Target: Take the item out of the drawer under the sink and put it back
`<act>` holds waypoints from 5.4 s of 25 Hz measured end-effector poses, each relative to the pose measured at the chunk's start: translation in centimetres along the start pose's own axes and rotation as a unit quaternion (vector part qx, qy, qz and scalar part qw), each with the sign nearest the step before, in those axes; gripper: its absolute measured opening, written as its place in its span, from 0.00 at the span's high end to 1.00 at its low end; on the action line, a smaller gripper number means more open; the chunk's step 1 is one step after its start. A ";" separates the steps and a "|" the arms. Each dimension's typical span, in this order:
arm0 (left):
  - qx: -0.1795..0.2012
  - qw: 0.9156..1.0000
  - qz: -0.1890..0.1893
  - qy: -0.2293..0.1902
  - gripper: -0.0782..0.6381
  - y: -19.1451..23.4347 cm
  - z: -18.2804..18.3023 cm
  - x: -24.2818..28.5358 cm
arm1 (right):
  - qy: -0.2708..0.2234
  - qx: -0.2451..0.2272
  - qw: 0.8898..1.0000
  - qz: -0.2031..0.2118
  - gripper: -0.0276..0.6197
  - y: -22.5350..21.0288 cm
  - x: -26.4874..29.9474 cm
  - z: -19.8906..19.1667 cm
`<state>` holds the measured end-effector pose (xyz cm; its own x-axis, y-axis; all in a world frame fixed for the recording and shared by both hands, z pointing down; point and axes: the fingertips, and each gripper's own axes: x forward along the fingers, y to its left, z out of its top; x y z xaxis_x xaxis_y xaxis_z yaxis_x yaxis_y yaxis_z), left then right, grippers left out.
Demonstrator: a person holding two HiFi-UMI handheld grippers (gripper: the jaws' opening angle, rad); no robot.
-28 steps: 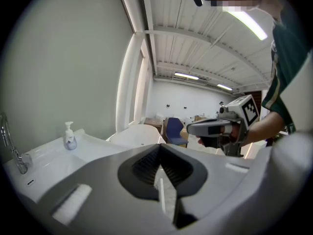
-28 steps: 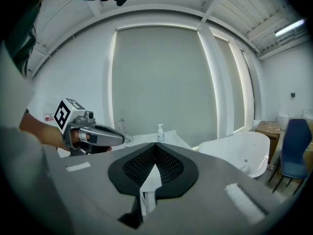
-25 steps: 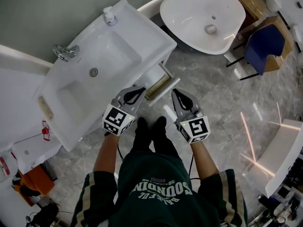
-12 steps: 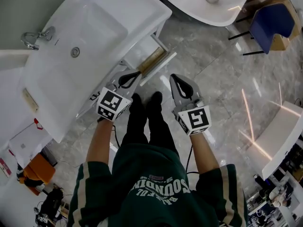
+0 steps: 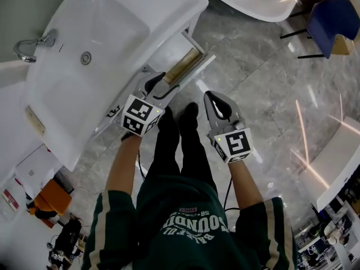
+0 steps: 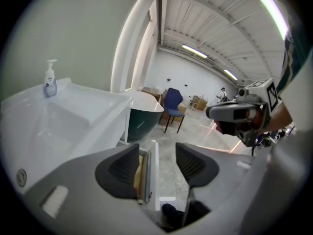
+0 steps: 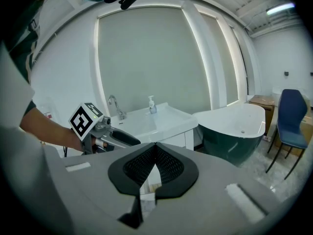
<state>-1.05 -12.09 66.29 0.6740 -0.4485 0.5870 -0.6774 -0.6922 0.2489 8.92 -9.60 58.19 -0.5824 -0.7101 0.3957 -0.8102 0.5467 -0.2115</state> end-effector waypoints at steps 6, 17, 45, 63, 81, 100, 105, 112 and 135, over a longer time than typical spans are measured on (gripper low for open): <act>-0.019 0.999 -0.012 0.049 0.53 0.8 -3.4 3.3 | 0.010 0.013 1.000 -0.005 0.95 -0.4 1.0 -2.1; -0.039 0.991 0.004 0.126 0.54 4.2 -9.7 9.8 | 0.035 0.039 0.999 -0.008 0.95 -0.9 1.2 -6.3; 0.016 0.940 -0.001 0.340 0.61 9.2 -19.7 22.5 | 0.090 0.093 0.992 -0.006 0.95 -3.6 2.8 -11.9; 0.023 0.952 -0.001 0.306 0.79 8.2 -18.0 21.6 | 0.086 0.105 0.991 -0.009 0.95 -3.6 2.6 -11.5; 0.028 0.978 -0.002 0.207 0.79 0.9 -8.2 9.9 | 0.034 0.077 0.996 -0.035 0.95 -3.0 0.8 -4.2; 0.037 0.998 0.057 0.005 0.79 -0.8 8.8 -7.6 | -0.067 -0.007 0.997 -0.038 0.95 0.6 -3.8 13.0; 0.055 0.995 0.067 -0.055 0.79 -1.2 13.7 -11.5 | -0.087 -0.031 0.995 -0.046 0.95 1.3 -5.0 16.5; 0.076 0.987 0.096 -0.104 0.79 -1.1 17.8 -15.5 | -0.119 -0.057 0.991 -0.039 0.95 2.3 -6.2 19.1; 0.083 0.988 0.096 -0.088 0.79 0.0 16.6 -15.8 | -0.121 -0.046 0.991 -0.040 0.95 3.2 -5.4 19.4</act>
<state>-6.81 -14.35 44.20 0.5878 -0.6622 0.4647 -0.7503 -0.6611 0.0071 8.22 -12.64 38.05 -0.5238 -0.8326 0.1803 -0.8518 0.5139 -0.1013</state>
